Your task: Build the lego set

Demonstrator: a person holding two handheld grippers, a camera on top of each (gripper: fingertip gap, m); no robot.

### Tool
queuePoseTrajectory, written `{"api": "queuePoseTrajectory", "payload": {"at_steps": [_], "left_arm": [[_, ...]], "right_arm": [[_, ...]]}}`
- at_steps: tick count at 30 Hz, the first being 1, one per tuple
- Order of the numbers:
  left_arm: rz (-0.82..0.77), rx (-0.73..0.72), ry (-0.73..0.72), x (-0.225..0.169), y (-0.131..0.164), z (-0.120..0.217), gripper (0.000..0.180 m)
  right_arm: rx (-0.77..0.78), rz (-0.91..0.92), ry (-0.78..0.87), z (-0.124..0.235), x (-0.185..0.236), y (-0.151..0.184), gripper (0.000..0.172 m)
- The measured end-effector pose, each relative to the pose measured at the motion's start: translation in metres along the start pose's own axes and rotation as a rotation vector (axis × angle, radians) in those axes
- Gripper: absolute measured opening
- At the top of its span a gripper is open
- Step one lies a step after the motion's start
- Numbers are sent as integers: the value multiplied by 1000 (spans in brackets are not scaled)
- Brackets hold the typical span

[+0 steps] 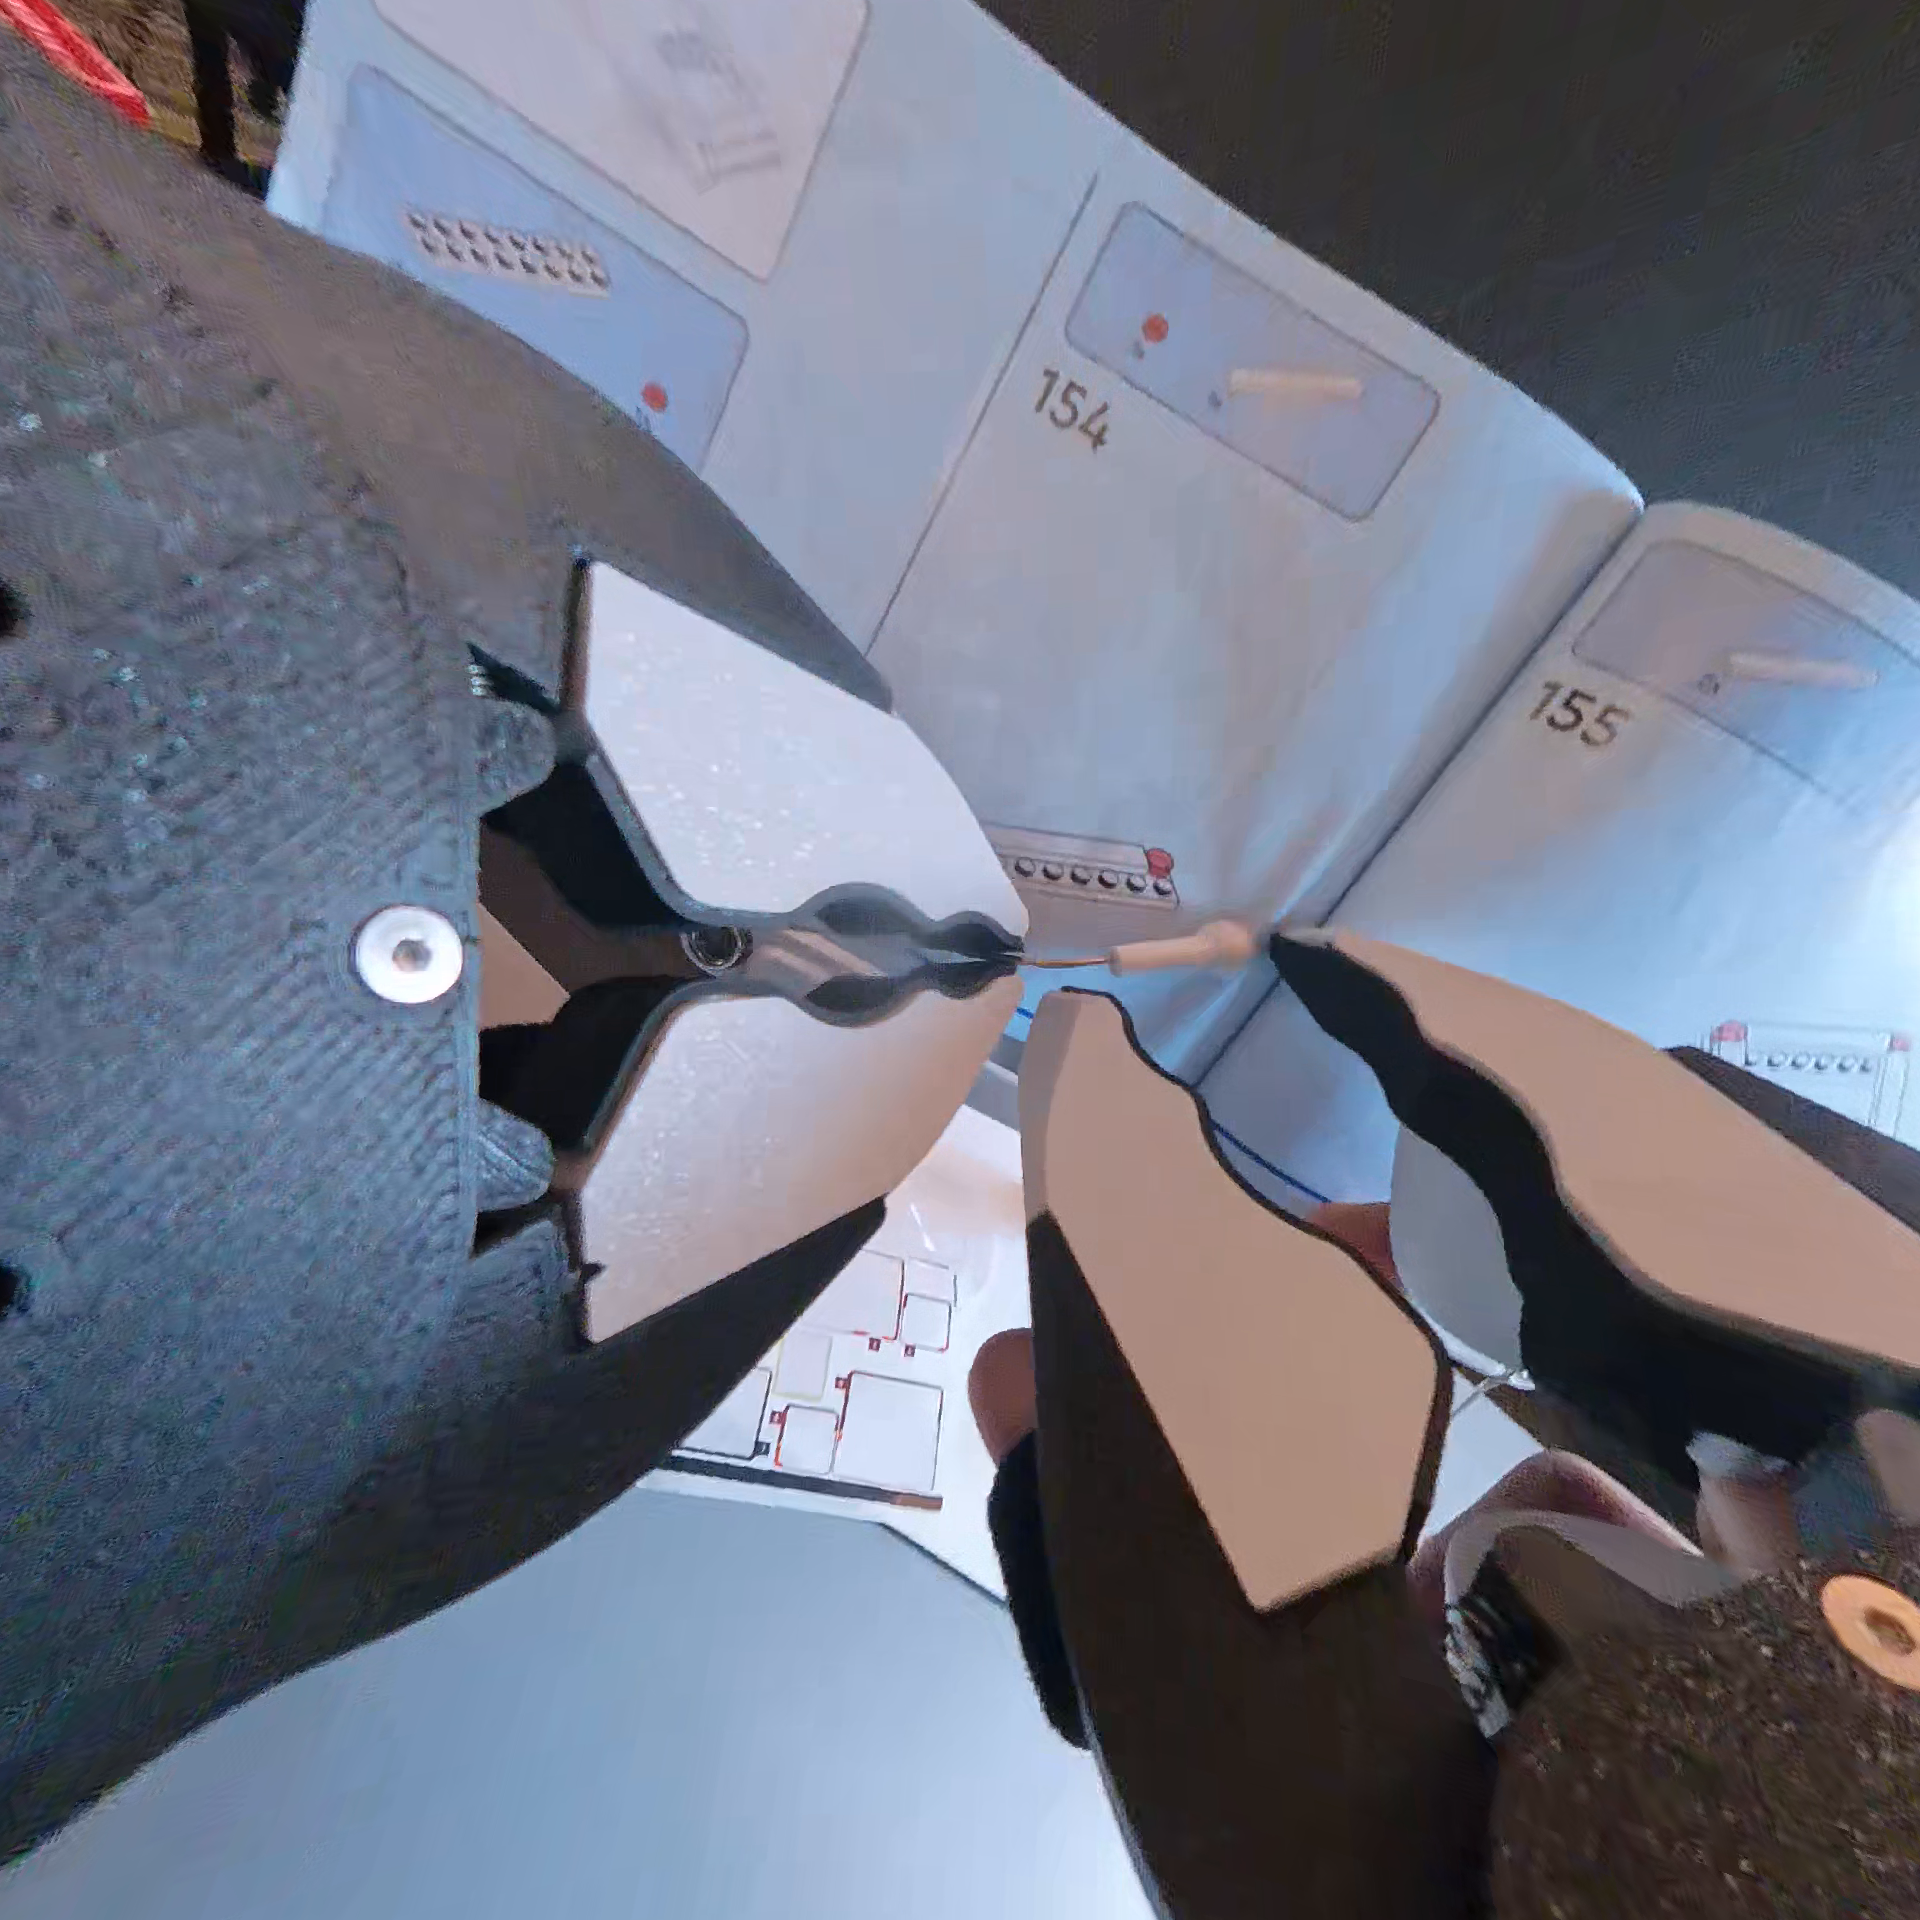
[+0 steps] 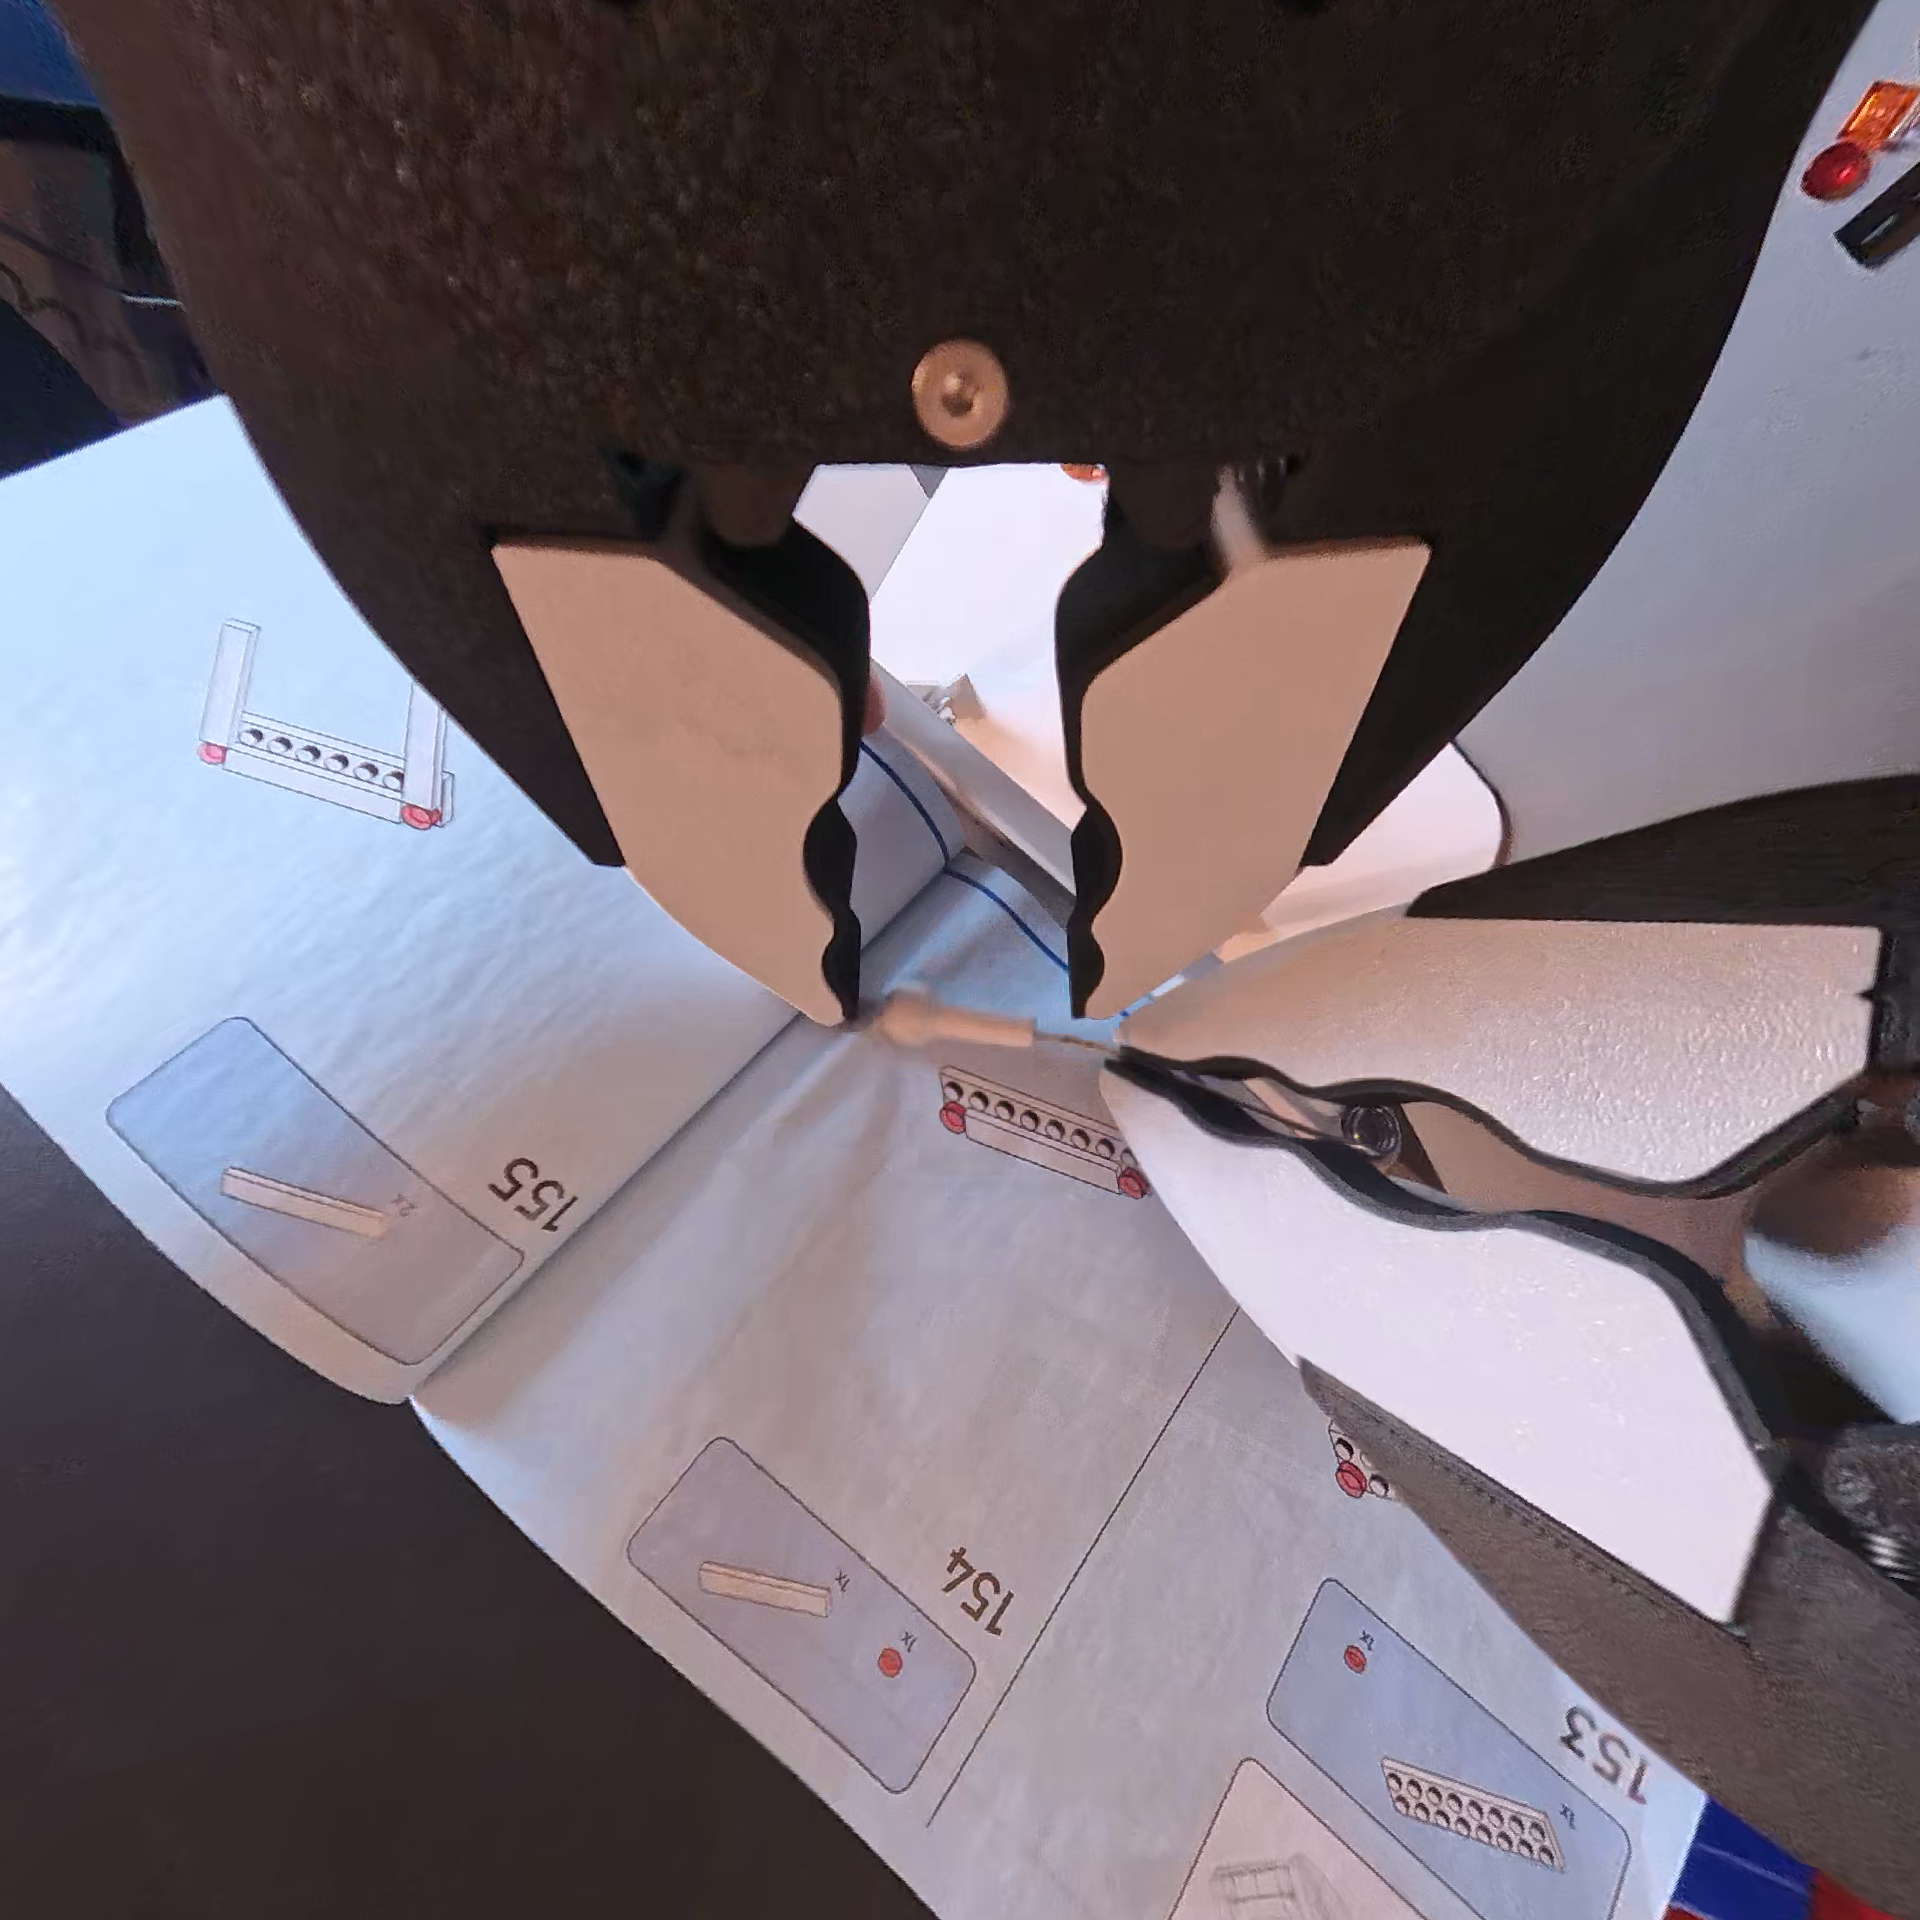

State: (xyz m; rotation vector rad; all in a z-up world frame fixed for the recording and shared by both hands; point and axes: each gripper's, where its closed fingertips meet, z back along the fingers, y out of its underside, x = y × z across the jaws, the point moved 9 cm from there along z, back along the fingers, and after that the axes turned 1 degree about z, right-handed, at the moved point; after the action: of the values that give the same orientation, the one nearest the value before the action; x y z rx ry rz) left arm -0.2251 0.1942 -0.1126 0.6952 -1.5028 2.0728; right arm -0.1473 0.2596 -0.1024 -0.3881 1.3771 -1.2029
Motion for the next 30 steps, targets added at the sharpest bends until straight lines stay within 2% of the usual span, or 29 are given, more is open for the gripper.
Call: {"api": "queuePoseTrajectory", "payload": {"at_steps": [3,7,10,13,17,21,26,27,28,29,30], "left_arm": [[7,24,116,3,-1,0,8],[35,9,122,9,-10,3,13],[73,-59,138,6,-21,5,14],[62,-90,146,1,-34,0,10],[-40,-14,124,-11,-49,-23,3],[-62,85,81,-14,-60,-37,0],[-98,151,33,-17,-64,-45,0],[-105,156,25,-17,-64,-46,0],[-110,157,22,-18,-63,-46,0],[-115,154,20,-18,-62,-47,0],[-122,151,19,-17,-62,-47,0]], "right_arm": [[-12,5,-11,0,0,2,38],[-39,-47,-28,6,-4,4,33],[-118,-153,10,26,-12,13,33],[-143,-287,72,44,-21,40,33],[-114,-367,149,56,-29,88,34],[-22,-342,168,53,-36,123,44],[67,-217,150,31,-36,139,48],[77,-181,149,25,-34,139,41],[93,-122,147,21,-32,138,26],[121,-37,155,19,-29,138,3],[155,41,200,20,-29,137,3]]}}
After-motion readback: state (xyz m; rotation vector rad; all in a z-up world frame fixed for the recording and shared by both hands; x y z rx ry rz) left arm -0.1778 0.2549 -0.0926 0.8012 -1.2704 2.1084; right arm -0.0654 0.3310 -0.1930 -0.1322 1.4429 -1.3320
